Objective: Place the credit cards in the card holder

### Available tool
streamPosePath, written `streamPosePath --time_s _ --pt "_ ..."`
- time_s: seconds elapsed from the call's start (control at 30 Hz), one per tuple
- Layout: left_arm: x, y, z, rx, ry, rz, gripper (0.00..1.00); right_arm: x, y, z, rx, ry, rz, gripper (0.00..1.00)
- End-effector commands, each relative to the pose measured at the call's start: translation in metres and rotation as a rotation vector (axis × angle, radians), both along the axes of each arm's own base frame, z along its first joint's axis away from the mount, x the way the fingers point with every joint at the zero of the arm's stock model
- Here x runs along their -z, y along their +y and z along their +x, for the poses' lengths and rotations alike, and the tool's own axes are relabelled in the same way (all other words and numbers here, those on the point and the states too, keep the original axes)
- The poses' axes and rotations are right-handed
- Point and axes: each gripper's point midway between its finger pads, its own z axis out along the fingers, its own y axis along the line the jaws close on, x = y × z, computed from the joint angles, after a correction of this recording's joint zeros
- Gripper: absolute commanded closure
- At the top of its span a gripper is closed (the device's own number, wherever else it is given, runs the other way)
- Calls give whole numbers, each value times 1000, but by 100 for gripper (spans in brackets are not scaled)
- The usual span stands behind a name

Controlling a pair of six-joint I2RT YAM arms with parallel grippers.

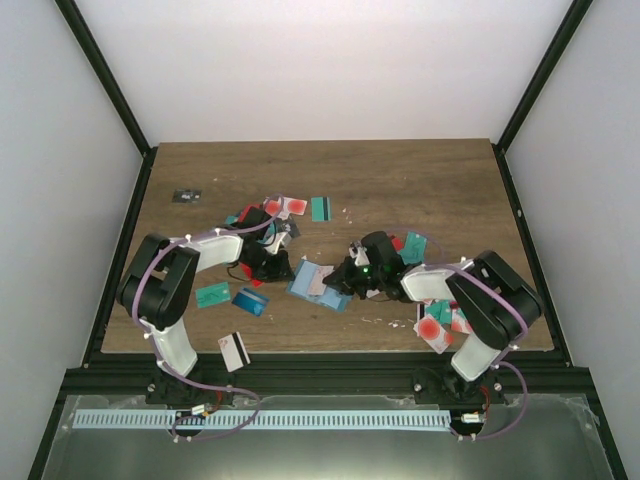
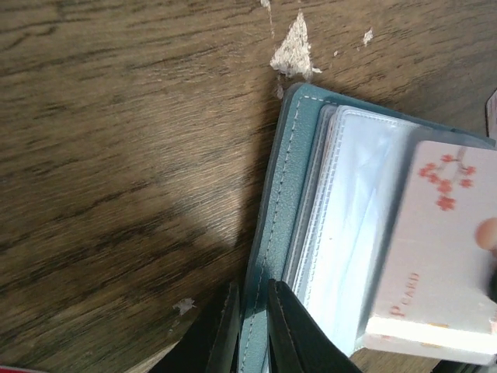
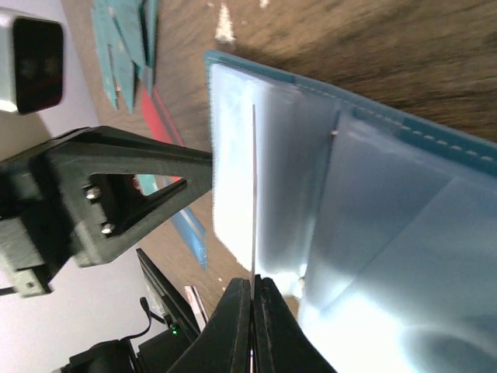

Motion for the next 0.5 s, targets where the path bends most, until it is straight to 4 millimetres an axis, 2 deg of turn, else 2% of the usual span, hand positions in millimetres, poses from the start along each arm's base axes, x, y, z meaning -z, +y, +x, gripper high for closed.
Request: streamPosePath --time_s 0.0,0.47 --pt "20 10 -18 -7 57 71 87 -13 -5 -5 -2 -54 -13 99" --pt "21 10 -21 -8 63 63 87 9 -3 -4 -20 -27 -33 99"
